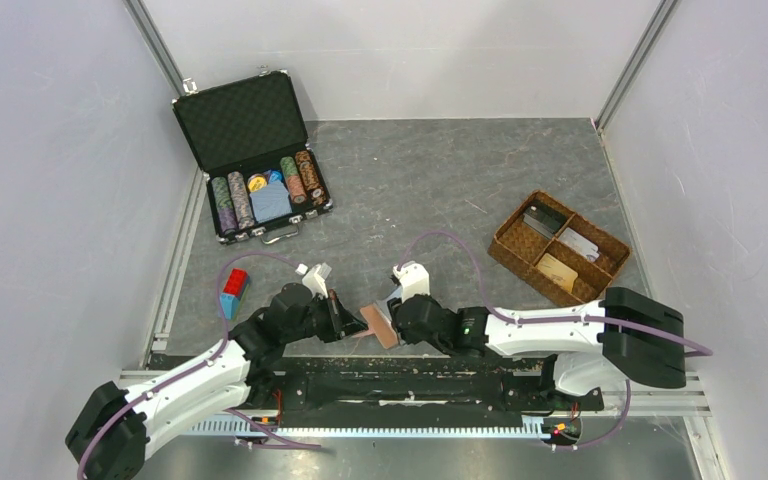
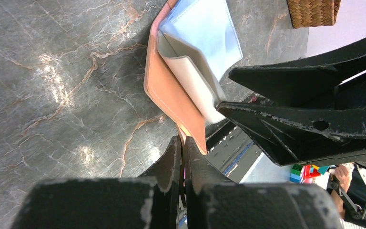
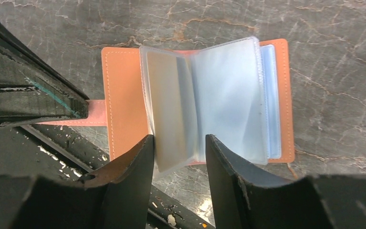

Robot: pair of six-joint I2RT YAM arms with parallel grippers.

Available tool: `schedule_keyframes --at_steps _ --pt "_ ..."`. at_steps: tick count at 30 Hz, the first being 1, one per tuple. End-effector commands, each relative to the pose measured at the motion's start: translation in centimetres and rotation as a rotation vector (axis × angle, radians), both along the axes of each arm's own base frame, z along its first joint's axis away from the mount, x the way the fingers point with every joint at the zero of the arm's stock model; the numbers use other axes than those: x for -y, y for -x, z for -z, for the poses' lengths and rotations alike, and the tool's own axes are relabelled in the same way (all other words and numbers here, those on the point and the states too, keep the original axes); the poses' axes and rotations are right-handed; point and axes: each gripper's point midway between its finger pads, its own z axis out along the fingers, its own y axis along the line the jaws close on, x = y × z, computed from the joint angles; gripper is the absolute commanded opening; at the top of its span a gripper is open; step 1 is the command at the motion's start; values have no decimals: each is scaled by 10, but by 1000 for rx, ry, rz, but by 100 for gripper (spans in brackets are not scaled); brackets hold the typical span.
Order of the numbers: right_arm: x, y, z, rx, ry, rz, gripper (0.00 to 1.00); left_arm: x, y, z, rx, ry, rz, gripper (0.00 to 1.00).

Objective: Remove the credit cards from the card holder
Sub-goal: Remove the credit card from the card holder.

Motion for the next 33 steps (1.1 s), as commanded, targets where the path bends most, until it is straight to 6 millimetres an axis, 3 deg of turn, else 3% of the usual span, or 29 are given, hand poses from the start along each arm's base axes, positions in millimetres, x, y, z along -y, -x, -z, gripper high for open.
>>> schedule_keyframes --at_steps 1,13,22,33 --pt "12 -12 -13 61 19 59 45 6 -5 -18 67 19 36 2" --pt "16 -15 -16 85 24 38 50 -1 -2 -8 54 -29 34 2" --pt "25 -25 -13 100 70 46 66 -4 -5 -8 66 -79 36 2" --pt "12 -21 11 53 120 -15 74 -2 -11 -6 63 -106 41 2"
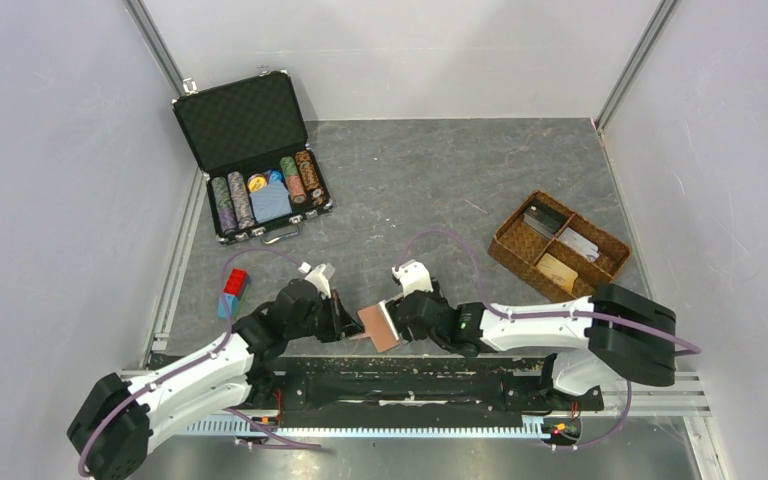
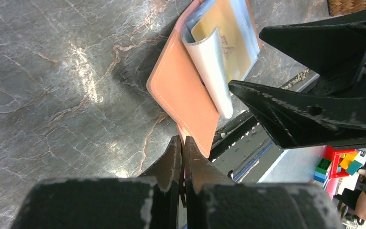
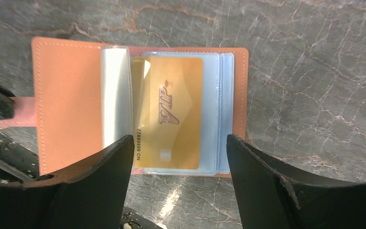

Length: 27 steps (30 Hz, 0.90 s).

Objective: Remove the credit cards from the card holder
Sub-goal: Remove the credit card from the card holder.

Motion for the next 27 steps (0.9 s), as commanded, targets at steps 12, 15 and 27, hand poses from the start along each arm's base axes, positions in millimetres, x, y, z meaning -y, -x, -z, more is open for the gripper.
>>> schedule_keyframes --at_steps 12,15,27 --pt "-41 14 -30 -25 -130 -107 82 -5 -40 -30 78 -60 -61 32" --pt "-49 17 -39 -24 -156 -121 83 -4 -42 -35 71 -52 -81 37" --pt "-92 19 -56 -22 -270 -212 80 -32 -43 -41 71 -113 -218 48"
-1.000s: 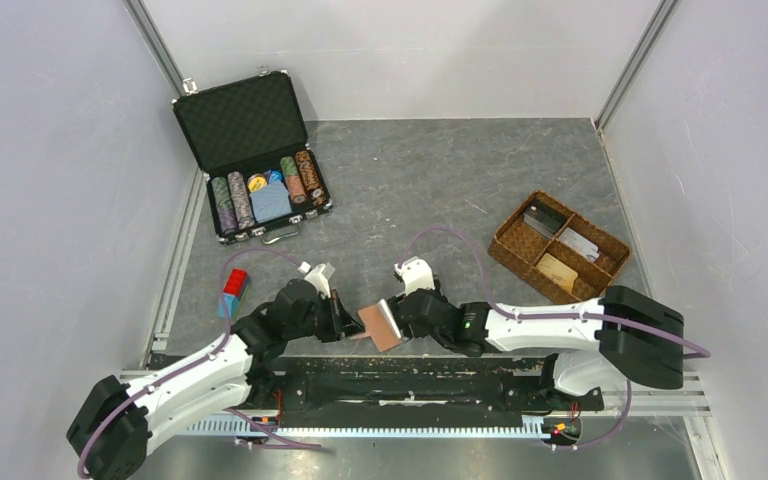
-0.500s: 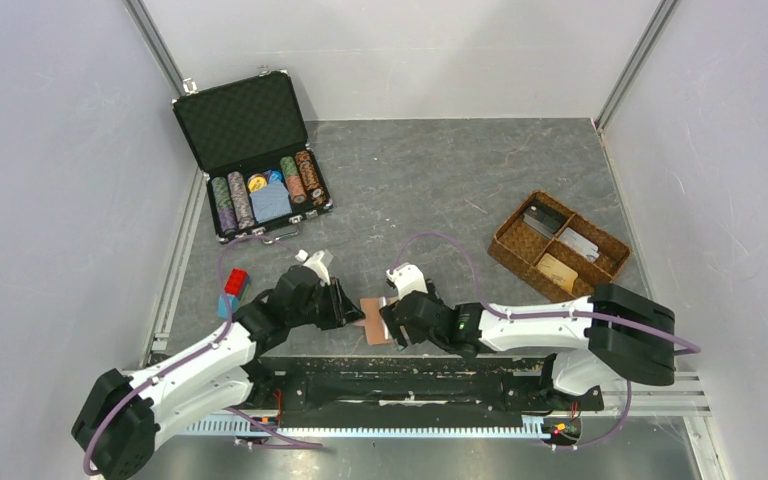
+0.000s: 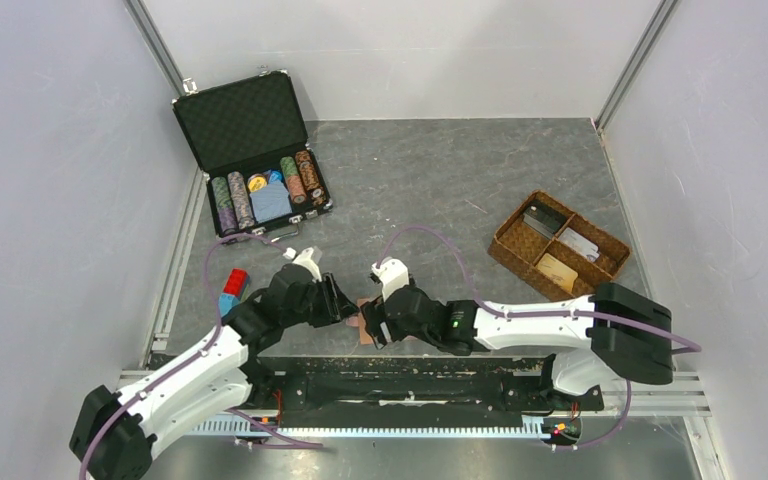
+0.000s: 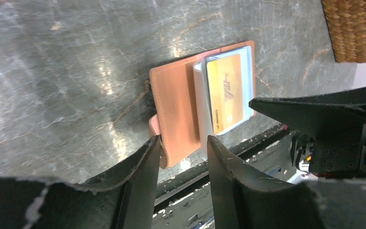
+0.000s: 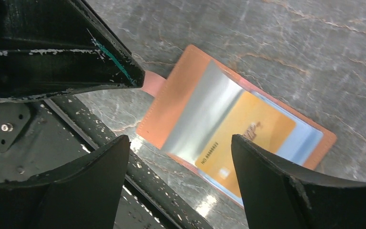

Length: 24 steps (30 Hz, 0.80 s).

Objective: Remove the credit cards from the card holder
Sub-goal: Remove the credit card from the card holder.

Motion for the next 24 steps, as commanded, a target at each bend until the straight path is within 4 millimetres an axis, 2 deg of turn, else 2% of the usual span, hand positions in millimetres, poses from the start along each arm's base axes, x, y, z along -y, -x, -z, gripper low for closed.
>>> schedule_keyframes --at_steps 1,4,6,10,14,19,24 --pt "-31 1 -21 12 -108 -66 77 -13 -10 -18 41 -23 -89 48" --pt "-28 1 -23 -7 -149 -69 64 -10 -8 -28 64 9 -66 47" --pt "-18 -3 -25 -10 -181 -52 50 -2 -7 -36 81 43 -26 47" --pt "0 -12 -25 -14 -207 -23 35 20 -1 -55 88 149 70 44" --pt "14 -16 -22 -37 -249 0 32 37 -1 -68 82 215 129 42" --pt "32 -24 -10 -54 -237 55 29 53 -5 -63 43 247 164 38" --pt "40 -29 -2 -74 -245 73 26 64 -11 -56 34 267 171 37"
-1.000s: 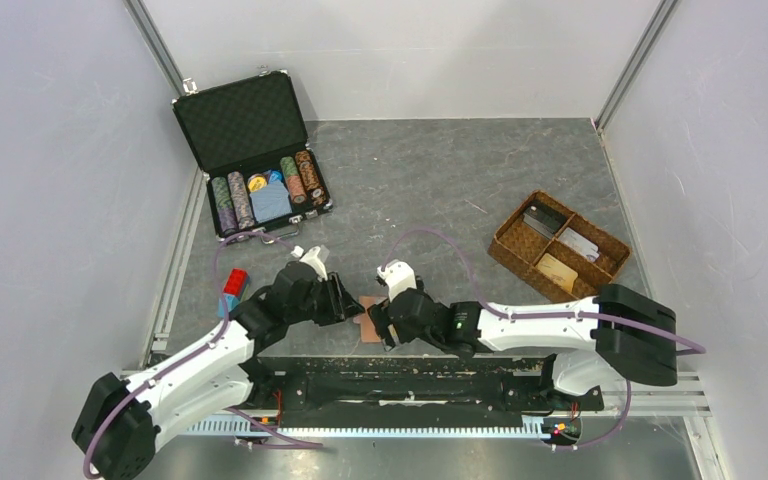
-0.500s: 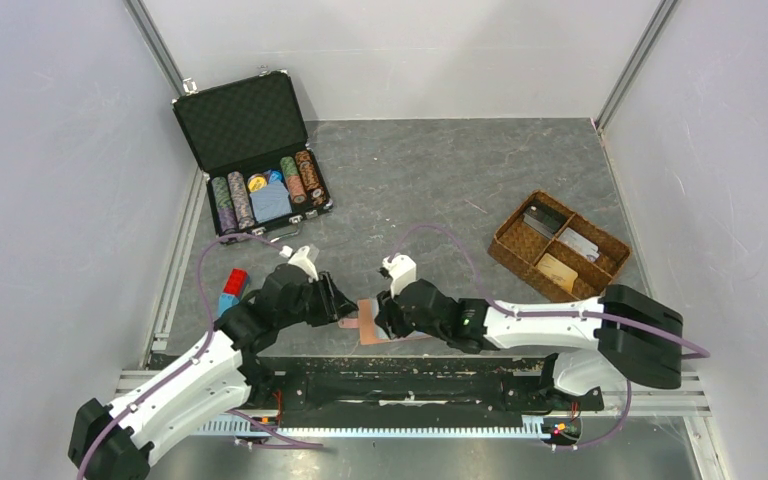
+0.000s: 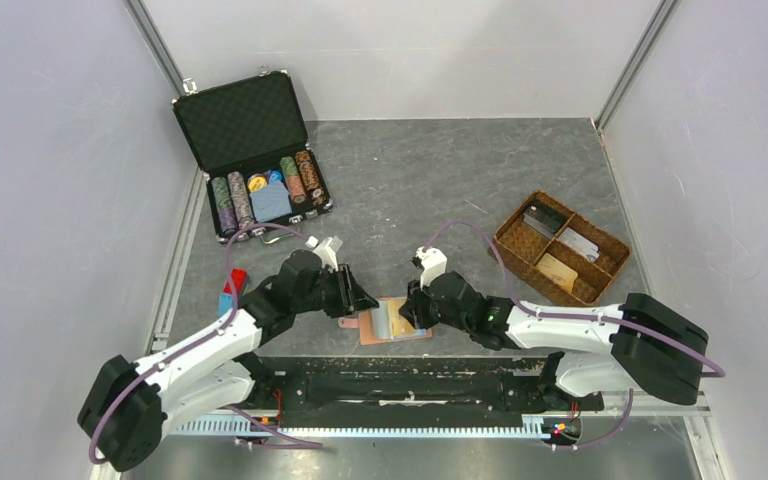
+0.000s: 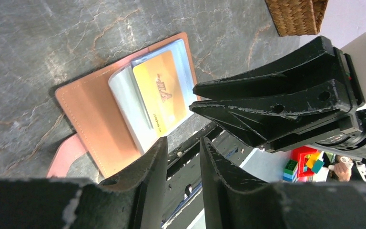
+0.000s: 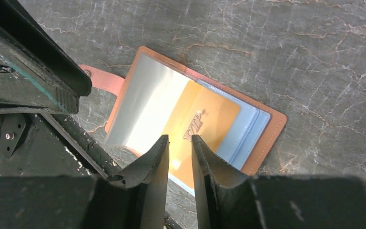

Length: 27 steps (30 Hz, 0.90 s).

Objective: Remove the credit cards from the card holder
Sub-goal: Remove the credit card from the card holder.

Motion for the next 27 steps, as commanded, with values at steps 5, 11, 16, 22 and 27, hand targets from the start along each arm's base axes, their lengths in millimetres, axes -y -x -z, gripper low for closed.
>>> schedule_keyframes --at_steps 5,11,16,22,27 --pt "1 -8 3 -36 -73 11 24 29 -15 -9 15 121 15 36" --pt "9 -8 19 -68 -56 24 23 26 -15 22 -16 76 -4 34" --pt "14 -3 32 -94 -37 33 22 24 -15 39 -7 44 3 36" --pt "23 1 46 -121 -13 56 21 22 -13 62 -9 17 -1 39" --pt "27 2 50 -124 -3 63 20 26 -10 75 -7 17 13 40"
